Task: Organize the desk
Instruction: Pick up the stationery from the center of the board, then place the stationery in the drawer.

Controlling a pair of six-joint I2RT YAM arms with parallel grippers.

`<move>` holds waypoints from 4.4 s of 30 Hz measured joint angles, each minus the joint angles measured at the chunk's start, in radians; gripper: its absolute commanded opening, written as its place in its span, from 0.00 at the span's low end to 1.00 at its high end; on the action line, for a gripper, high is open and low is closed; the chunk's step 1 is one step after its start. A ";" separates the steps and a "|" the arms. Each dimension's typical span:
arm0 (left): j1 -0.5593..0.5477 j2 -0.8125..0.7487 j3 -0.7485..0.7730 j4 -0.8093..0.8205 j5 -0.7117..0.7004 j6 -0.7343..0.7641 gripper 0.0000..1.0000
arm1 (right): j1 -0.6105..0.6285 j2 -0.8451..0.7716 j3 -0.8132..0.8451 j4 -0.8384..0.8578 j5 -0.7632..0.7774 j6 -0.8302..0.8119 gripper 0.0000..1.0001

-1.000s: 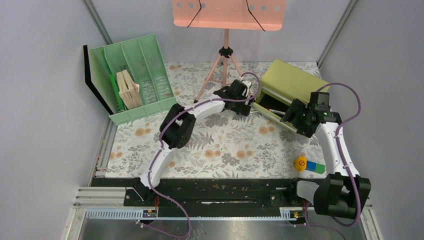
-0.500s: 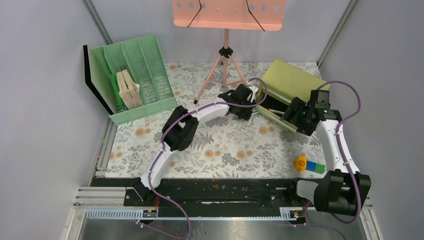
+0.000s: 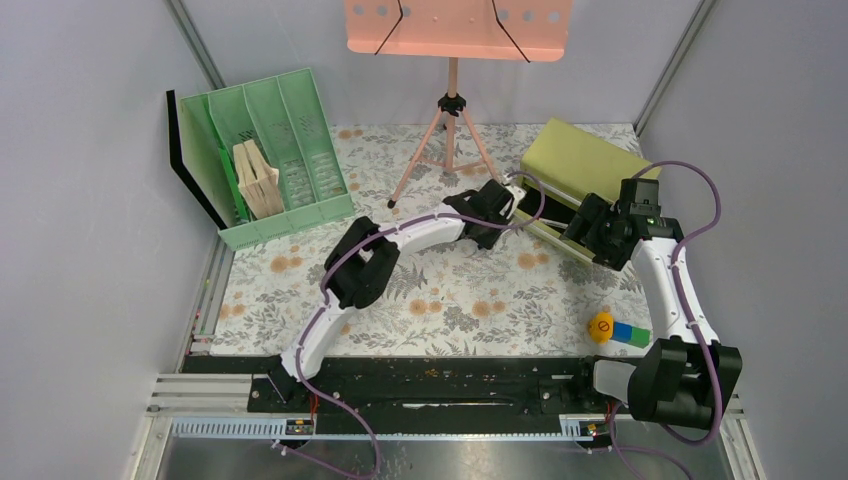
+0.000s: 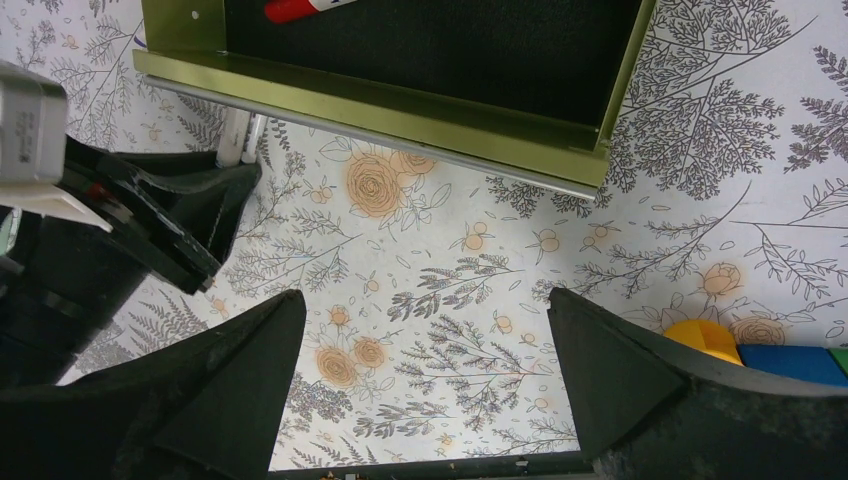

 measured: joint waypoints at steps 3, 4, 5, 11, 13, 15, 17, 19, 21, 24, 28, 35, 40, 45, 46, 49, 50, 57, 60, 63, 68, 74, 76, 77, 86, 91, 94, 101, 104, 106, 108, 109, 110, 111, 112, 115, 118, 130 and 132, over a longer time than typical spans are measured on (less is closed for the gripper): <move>-0.016 -0.019 -0.026 -0.013 -0.007 0.012 0.28 | 0.000 -0.001 0.000 0.000 0.000 0.000 0.99; -0.021 -0.024 -0.033 -0.018 -0.009 0.016 0.28 | 0.000 -0.001 0.000 0.000 0.000 0.000 0.99; -0.025 -0.028 -0.037 -0.022 -0.009 0.018 0.28 | 0.000 -0.001 0.000 0.000 0.000 0.000 0.98; -0.034 -0.086 -0.120 -0.046 -0.008 0.024 0.31 | 0.000 -0.001 0.000 0.000 -0.003 0.000 0.99; -0.034 -0.120 -0.169 -0.056 -0.007 0.024 0.36 | 0.000 -0.001 0.000 0.000 -0.008 0.000 0.99; -0.035 -0.152 -0.216 -0.067 -0.006 0.026 0.42 | 0.000 -0.001 0.000 0.000 -0.011 0.000 0.99; -0.034 -0.190 -0.271 -0.070 -0.006 0.025 0.47 | 0.000 -0.001 0.000 0.000 -0.016 0.000 0.98; -0.035 -0.220 -0.315 -0.074 -0.007 0.027 0.48 | 0.000 -0.001 0.000 0.000 -0.019 0.000 0.98; -0.038 -0.251 -0.361 -0.073 -0.007 0.030 0.48 | 0.000 -0.001 0.000 0.000 -0.024 0.000 0.98; -0.043 -0.281 -0.408 -0.064 -0.008 0.035 0.51 | 0.000 -0.001 0.000 0.000 -0.027 0.001 0.98; -0.044 -0.289 -0.417 -0.064 -0.012 0.050 0.57 | 0.000 -0.001 0.000 0.000 -0.040 0.001 0.98; -0.045 -0.229 -0.317 -0.108 -0.015 0.085 0.57 | 0.000 -0.001 0.000 0.000 -0.053 0.001 0.99; -0.045 -0.163 -0.214 -0.124 -0.007 0.094 0.54 | 0.000 -0.011 0.000 -0.002 -0.053 0.001 0.99; -0.045 -0.145 -0.182 -0.148 -0.009 0.090 0.50 | 0.000 -0.042 -0.004 -0.002 -0.053 0.001 0.98; -0.045 -0.136 -0.166 -0.160 -0.009 0.085 0.49 | 0.000 -0.044 -0.004 -0.003 -0.053 0.001 0.98; -0.046 -0.116 -0.130 -0.187 -0.009 0.081 0.46 | 0.000 -0.047 -0.004 -0.008 -0.052 0.000 0.99; -0.047 -0.111 -0.119 -0.196 -0.008 0.082 0.43 | 0.000 -0.047 -0.004 -0.011 -0.052 0.000 0.99; -0.052 -0.080 -0.062 -0.251 -0.003 0.097 0.13 | 0.000 -0.047 -0.004 -0.026 -0.054 0.000 0.99; -0.053 -0.076 -0.055 -0.262 -0.002 0.107 0.11 | 0.000 -0.047 -0.004 -0.031 -0.061 0.000 0.99; -0.053 -0.076 -0.056 -0.262 -0.001 0.109 0.04 | 0.000 -0.047 -0.004 -0.031 -0.074 0.000 0.99; -0.053 -0.110 -0.111 -0.242 -0.001 0.109 0.00 | 0.000 -0.047 -0.004 -0.031 -0.078 0.000 0.99; -0.053 -0.237 -0.296 -0.231 0.021 0.095 0.00 | 0.000 -0.045 -0.004 -0.032 -0.132 -0.013 0.98; -0.051 -0.303 -0.383 -0.220 0.038 0.081 0.00 | 0.000 -0.039 -0.004 -0.031 -0.161 -0.019 0.98; -0.051 -0.336 -0.421 -0.217 0.047 0.072 0.00 | 0.000 -0.035 -0.004 -0.031 -0.175 -0.020 0.98; -0.051 -0.625 -0.586 -0.112 0.107 -0.039 0.00 | 0.000 -0.033 -0.016 0.012 -0.285 -0.018 0.99; -0.051 -0.688 -0.587 -0.031 0.133 -0.114 0.00 | 0.000 -0.030 -0.052 0.098 -0.425 0.010 0.99; -0.051 -0.693 -0.587 0.010 0.159 -0.150 0.00 | 0.000 -0.004 -0.060 0.140 -0.508 0.035 0.99; -0.051 -0.692 -0.582 0.104 0.234 -0.235 0.00 | 0.000 0.023 -0.079 0.227 -0.633 0.098 0.88; -0.051 -0.692 -0.564 0.123 0.261 -0.263 0.00 | 0.000 0.023 -0.079 0.263 -0.665 0.124 0.82; -0.053 -0.692 -0.547 0.133 0.274 -0.277 0.00 | 0.003 0.025 -0.079 0.286 -0.682 0.141 0.77; -0.056 -0.692 -0.536 0.148 0.284 -0.284 0.00 | 0.009 0.031 -0.079 0.305 -0.691 0.158 0.66; -0.058 -0.692 -0.533 0.152 0.289 -0.287 0.00 | 0.013 0.036 -0.079 0.317 -0.698 0.168 0.63; -0.061 -0.692 -0.531 0.154 0.292 -0.289 0.00 | 0.018 0.040 -0.079 0.331 -0.706 0.179 0.62; -0.064 -0.692 -0.529 0.155 0.296 -0.291 0.00 | 0.026 0.045 -0.079 0.349 -0.710 0.196 0.60; -0.067 -0.692 -0.528 0.155 0.299 -0.293 0.00 | 0.034 0.049 -0.079 0.369 -0.716 0.210 0.60; -0.071 -0.692 -0.528 0.155 0.304 -0.299 0.00 | 0.060 0.053 -0.080 0.408 -0.730 0.237 0.60; -0.071 -0.692 -0.528 0.155 0.304 -0.304 0.00 | 0.082 0.053 -0.080 0.447 -0.734 0.261 0.62; -0.071 -0.692 -0.528 0.159 0.256 -0.315 0.00 | 0.097 0.031 -0.117 0.547 -0.742 0.324 0.71; -0.071 -0.692 -0.527 0.145 0.235 -0.316 0.00 | 0.097 0.014 -0.121 0.554 -0.743 0.325 0.73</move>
